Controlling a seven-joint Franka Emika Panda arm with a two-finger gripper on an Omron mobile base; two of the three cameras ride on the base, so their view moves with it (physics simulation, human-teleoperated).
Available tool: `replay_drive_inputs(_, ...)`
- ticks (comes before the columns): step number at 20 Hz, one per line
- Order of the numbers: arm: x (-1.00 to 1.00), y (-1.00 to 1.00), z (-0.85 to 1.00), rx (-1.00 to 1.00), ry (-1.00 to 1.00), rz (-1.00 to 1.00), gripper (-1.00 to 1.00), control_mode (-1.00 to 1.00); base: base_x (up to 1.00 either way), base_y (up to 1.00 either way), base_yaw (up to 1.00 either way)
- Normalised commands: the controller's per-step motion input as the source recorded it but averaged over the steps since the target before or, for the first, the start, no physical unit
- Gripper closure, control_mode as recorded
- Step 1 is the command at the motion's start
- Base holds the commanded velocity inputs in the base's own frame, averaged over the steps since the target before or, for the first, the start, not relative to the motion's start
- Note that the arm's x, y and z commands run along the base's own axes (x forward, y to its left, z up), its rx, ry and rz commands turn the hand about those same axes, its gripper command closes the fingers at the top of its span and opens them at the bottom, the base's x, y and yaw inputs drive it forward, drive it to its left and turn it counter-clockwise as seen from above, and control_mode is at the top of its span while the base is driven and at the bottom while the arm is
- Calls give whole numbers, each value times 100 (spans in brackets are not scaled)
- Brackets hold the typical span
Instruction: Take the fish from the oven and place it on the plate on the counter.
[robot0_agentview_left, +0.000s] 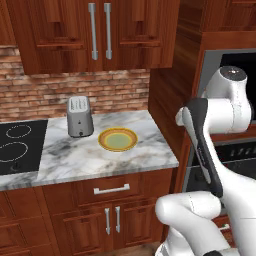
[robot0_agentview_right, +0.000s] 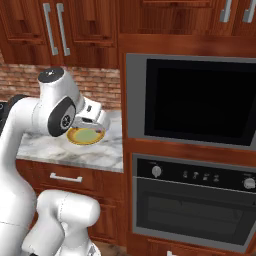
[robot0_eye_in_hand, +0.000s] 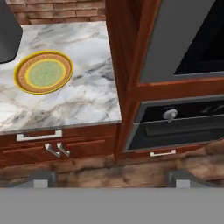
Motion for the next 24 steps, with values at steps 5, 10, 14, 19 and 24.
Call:
replay_drive_inputs(5,-86,-51,-14,22,-19,-23,-100,-100,0,0,0)
replay_drive_inputs(10,-58,-40,-28,44,-27,-21,-100,-100,0,0,0)
replay_drive_inputs(14,-30,-29,-28,28,-17,-9,-100,-100,0,0,0)
replay_drive_inputs(19,-33,-30,-10,38,-15,-4,-100,-100,0,0,0)
replay_drive_inputs(24,-15,-48,-16,50,-9,0,-100,-100,0,0,0)
